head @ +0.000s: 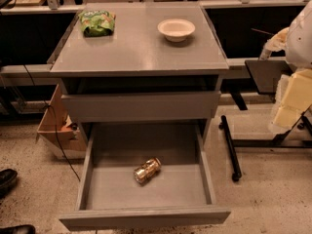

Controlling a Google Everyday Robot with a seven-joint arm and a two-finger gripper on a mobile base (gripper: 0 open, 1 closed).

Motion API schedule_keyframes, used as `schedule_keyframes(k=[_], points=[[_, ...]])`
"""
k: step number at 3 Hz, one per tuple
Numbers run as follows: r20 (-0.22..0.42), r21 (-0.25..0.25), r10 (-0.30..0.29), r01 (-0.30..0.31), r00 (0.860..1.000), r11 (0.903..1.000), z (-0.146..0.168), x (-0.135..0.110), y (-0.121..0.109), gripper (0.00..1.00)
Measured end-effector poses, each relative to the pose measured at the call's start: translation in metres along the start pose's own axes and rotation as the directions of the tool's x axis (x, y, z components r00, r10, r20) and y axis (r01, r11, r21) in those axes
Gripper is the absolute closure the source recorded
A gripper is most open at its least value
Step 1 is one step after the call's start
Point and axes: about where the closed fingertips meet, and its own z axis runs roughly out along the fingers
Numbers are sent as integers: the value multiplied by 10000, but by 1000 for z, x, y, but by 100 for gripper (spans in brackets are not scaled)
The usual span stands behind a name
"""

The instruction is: Pick orange can from middle drawer and place on counter

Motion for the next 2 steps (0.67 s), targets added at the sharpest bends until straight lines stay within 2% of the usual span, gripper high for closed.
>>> schedule_keyframes(k=[1, 2], points=[[1, 0, -1, 1, 10000, 10000, 0, 0, 0, 0], [78, -32, -128, 128, 9999, 9999, 13, -2, 3, 0]])
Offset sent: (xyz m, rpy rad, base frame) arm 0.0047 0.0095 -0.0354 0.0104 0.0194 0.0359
